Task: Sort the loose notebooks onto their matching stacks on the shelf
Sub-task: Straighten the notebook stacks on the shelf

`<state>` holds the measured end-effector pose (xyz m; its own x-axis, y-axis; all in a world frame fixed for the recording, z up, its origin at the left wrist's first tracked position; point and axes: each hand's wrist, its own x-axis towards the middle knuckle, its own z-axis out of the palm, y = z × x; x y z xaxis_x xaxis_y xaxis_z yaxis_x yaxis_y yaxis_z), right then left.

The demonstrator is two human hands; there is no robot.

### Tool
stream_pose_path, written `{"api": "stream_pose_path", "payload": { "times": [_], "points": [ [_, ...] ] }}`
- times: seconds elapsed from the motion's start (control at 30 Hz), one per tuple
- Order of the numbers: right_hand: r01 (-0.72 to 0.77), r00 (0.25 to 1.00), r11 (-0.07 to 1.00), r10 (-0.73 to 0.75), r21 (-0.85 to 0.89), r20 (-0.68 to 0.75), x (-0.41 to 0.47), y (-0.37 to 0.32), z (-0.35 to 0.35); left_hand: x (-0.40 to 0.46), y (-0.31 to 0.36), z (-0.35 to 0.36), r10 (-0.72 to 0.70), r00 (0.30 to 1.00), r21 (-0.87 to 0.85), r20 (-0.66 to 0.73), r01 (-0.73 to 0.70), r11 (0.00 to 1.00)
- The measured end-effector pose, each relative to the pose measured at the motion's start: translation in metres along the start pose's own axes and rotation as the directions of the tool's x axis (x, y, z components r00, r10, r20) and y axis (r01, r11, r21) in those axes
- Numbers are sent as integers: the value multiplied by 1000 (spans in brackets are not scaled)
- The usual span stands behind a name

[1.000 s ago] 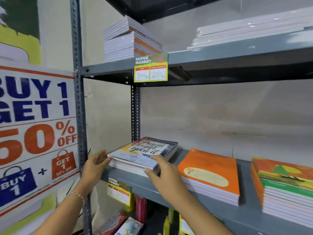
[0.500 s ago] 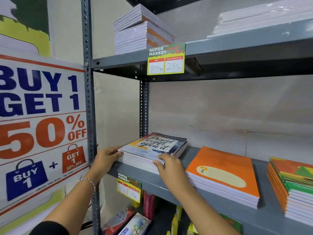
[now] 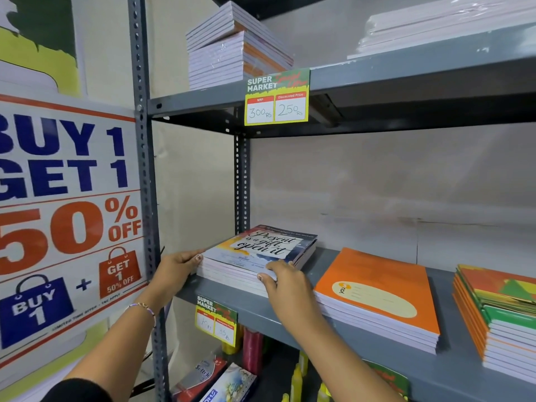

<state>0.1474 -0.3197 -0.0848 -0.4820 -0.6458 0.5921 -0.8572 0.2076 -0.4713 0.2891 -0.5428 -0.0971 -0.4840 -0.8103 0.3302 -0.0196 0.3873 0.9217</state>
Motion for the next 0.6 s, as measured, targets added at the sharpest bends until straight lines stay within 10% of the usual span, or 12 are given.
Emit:
{"api": "stream_pose_path", "payload": {
  "times": [0.6],
  "points": [
    [36, 995, 987, -50, -159, -85, -14, -5, 1, -7, 2, 0, 4, 999, -136, 45, 2, 991]
  ]
}}
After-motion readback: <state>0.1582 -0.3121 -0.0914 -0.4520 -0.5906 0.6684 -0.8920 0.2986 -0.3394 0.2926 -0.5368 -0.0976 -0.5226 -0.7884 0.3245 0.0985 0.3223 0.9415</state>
